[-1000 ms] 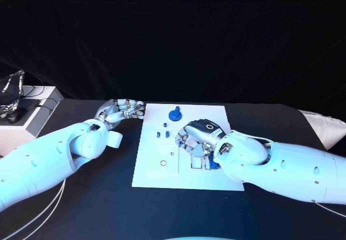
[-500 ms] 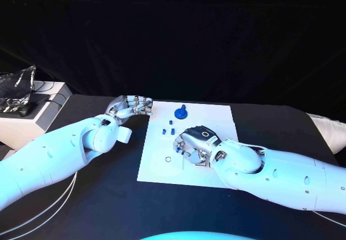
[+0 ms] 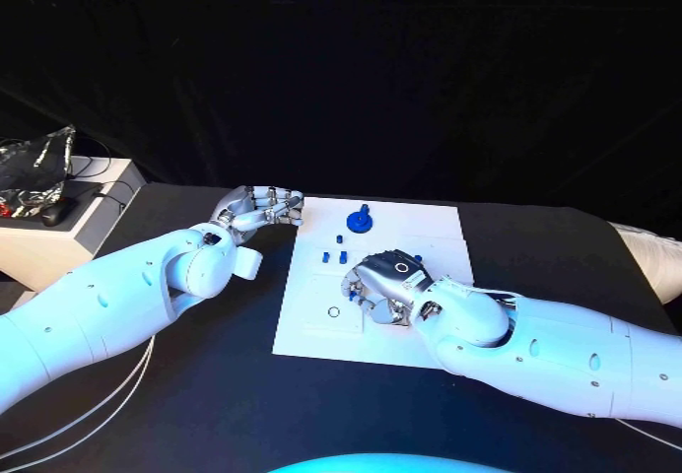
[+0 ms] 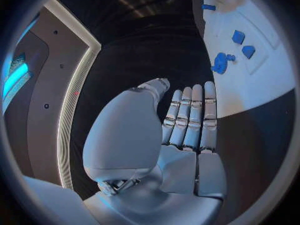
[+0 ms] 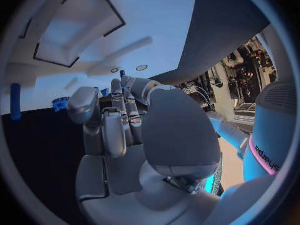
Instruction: Assemble the parts on the task board
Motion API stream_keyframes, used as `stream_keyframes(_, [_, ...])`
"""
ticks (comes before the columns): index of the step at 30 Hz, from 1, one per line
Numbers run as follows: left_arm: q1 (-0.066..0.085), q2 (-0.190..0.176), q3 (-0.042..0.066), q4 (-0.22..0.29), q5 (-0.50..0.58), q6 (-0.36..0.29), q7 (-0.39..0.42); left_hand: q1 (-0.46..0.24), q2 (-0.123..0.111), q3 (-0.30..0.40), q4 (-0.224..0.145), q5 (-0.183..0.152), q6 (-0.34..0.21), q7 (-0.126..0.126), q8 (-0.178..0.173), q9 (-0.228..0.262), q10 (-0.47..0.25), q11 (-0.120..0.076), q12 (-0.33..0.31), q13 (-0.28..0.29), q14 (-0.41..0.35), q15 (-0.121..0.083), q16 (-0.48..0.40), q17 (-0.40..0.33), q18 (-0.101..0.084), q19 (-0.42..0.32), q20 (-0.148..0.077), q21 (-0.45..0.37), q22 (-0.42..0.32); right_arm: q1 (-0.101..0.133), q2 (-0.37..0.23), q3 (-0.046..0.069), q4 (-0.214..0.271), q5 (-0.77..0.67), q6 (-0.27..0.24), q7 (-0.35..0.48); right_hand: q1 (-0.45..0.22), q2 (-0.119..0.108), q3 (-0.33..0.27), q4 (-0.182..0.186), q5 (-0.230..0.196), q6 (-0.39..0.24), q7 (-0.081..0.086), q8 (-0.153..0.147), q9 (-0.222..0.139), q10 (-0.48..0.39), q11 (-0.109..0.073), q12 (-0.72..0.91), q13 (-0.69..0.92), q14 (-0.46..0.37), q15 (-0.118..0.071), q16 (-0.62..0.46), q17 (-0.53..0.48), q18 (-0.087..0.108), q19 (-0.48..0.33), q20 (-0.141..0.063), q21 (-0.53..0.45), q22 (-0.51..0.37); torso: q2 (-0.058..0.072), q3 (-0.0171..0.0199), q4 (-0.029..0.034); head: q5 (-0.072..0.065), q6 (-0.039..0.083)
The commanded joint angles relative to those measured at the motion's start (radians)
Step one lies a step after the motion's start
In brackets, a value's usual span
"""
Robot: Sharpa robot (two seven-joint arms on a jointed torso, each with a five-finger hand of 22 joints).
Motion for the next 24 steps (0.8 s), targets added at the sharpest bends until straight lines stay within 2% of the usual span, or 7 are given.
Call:
stream_keyframes(1, [0.000,0.001,0.001,0.003,0.004,0.009,0.009,0.002,-0.004,0.000,-0.007,-0.006,0.002,0.004,0.006,-0.001,0.000,0.006,-0.007,0.001,0.001,0.007,-0.007,0.002,0.007,0.001,0.001,-0.005,-0.001,-0.002,0.004,0.000,-0.003,-0.050,-0.005,-0.023,0.001,0.005,0.004,0.001,0.002,0.006,0.003,0.003,0.002,0.041,-0.035,0.004,0.001,0.064,-0.005,0.005,0.042,-0.020,0.003,-0.004,0.006,0.001,0.000,0.0000,-0.0002,0.002,-0.003])
stream_keyframes(24, [0.000,-0.004,0.001,0.005,0.003,0.019,0.003,0.000,-0.005,0.000,-0.007,-0.006,0.002,0.005,0.007,-0.001,-0.001,0.006,-0.009,0.001,0.000,0.008,-0.009,0.002,0.007,0.000,0.002,-0.008,-0.003,-0.004,0.026,0.000,-0.028,-0.066,-0.011,-0.068,0.001,0.004,0.007,-0.002,0.005,0.005,0.004,0.003,0.003,0.042,-0.034,0.002,0.001,0.064,-0.005,0.006,0.042,-0.020,0.003,-0.004,0.008,0.003,0.001,0.0000,-0.0003,0.007,-0.009])
